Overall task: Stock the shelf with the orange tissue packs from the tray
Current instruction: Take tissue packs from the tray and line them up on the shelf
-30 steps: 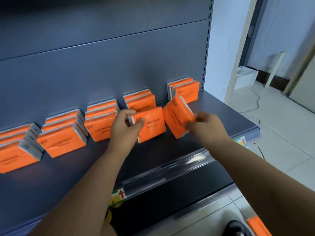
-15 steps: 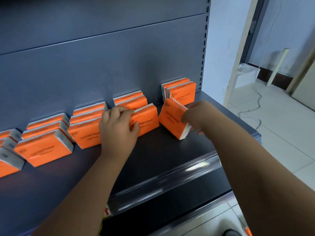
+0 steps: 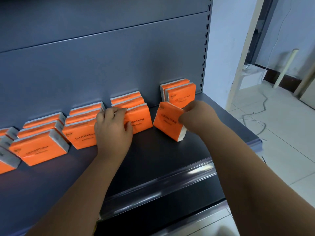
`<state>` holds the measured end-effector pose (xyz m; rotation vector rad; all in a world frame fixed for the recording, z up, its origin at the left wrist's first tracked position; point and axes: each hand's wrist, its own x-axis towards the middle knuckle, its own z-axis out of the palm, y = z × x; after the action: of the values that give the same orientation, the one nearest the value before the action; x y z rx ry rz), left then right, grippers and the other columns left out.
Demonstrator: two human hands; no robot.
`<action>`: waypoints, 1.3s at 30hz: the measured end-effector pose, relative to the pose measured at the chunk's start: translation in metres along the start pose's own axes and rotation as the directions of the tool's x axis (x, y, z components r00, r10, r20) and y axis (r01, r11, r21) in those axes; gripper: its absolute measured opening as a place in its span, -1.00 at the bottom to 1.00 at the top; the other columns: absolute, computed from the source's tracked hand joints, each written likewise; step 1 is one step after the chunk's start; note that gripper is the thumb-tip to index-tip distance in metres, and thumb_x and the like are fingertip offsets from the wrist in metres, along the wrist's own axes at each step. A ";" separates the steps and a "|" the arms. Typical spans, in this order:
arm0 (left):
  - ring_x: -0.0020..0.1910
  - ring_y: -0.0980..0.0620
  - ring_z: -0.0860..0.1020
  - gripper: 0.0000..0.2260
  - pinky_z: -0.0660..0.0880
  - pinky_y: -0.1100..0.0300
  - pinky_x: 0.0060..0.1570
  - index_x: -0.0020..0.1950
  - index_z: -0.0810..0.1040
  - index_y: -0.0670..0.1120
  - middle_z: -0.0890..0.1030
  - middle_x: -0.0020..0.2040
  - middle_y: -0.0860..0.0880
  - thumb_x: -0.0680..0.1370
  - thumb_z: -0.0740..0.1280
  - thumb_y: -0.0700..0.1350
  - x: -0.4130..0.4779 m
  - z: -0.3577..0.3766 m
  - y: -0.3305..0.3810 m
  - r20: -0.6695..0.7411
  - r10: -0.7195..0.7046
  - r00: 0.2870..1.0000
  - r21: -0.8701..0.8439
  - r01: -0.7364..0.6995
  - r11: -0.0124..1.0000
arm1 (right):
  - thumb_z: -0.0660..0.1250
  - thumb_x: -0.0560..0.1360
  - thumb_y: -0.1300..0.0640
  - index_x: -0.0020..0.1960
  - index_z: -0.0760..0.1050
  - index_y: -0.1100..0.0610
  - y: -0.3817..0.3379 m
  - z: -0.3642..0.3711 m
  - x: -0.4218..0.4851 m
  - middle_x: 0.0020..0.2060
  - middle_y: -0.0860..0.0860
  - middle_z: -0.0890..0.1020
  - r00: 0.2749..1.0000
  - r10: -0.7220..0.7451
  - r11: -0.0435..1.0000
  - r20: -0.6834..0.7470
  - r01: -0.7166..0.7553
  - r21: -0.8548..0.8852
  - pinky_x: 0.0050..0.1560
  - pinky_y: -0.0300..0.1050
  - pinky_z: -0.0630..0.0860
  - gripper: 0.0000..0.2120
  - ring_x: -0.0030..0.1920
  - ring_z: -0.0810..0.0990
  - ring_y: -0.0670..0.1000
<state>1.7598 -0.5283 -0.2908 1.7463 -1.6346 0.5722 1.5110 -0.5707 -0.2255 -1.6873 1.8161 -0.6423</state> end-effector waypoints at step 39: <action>0.26 -0.27 0.43 -0.60 0.38 -0.29 0.37 0.32 0.58 -0.20 0.57 0.25 -0.20 0.48 0.33 -0.34 0.001 0.010 0.022 -0.082 -0.051 0.995 -0.001 0.051 0.999 | 0.26 0.51 0.24 0.42 0.52 -0.06 0.015 0.007 0.006 0.32 0.03 0.56 0.987 -0.155 0.978 -0.053 0.160 0.130 0.07 0.13 0.67 -0.50 0.10 0.64 0.14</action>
<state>1.7374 -0.5358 -0.2933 1.7369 -1.5294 0.6134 1.5049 -0.5751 -0.2415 -1.7500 1.6393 -0.8540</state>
